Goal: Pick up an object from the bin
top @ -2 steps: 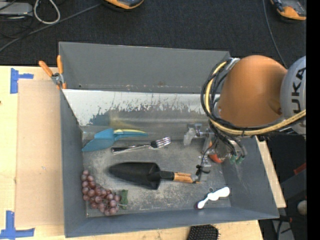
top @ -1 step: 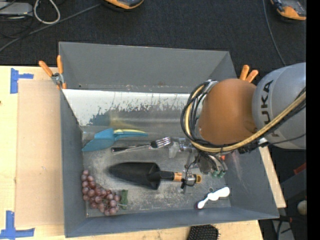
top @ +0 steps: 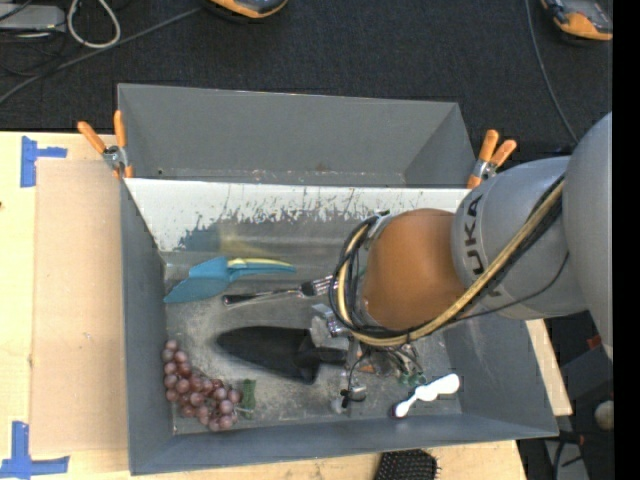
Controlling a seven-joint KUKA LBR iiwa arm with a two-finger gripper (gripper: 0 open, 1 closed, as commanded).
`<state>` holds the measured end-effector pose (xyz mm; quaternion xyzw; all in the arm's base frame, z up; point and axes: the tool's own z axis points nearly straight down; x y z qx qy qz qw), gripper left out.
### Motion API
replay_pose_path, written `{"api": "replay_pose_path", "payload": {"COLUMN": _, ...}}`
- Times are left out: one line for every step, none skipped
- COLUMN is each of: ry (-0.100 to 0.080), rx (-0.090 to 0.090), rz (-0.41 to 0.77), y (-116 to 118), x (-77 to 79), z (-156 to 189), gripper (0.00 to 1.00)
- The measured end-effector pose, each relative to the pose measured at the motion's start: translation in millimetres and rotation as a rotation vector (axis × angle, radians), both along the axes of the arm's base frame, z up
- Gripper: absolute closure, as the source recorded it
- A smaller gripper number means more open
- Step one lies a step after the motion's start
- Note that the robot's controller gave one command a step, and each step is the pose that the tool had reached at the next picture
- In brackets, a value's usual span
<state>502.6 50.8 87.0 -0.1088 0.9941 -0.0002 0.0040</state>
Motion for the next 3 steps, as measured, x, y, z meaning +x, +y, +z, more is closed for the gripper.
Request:
{"api": "replay_pose_path", "payload": {"ry": -0.001, "rx": 0.003, "rz": 0.012, "y": 17, "x": 25.1, "z": -15, "gripper": 1.0}}
{"api": "replay_pose_path", "payload": {"ry": -0.002, "rx": 0.003, "rz": 0.012, "y": 17, "x": 25.1, "z": -15, "gripper": 1.0}}
{"api": "replay_pose_path", "payload": {"ry": 0.008, "rx": 0.002, "rz": 0.006, "y": 14, "x": 25.9, "z": 48, "gripper": 1.0}}
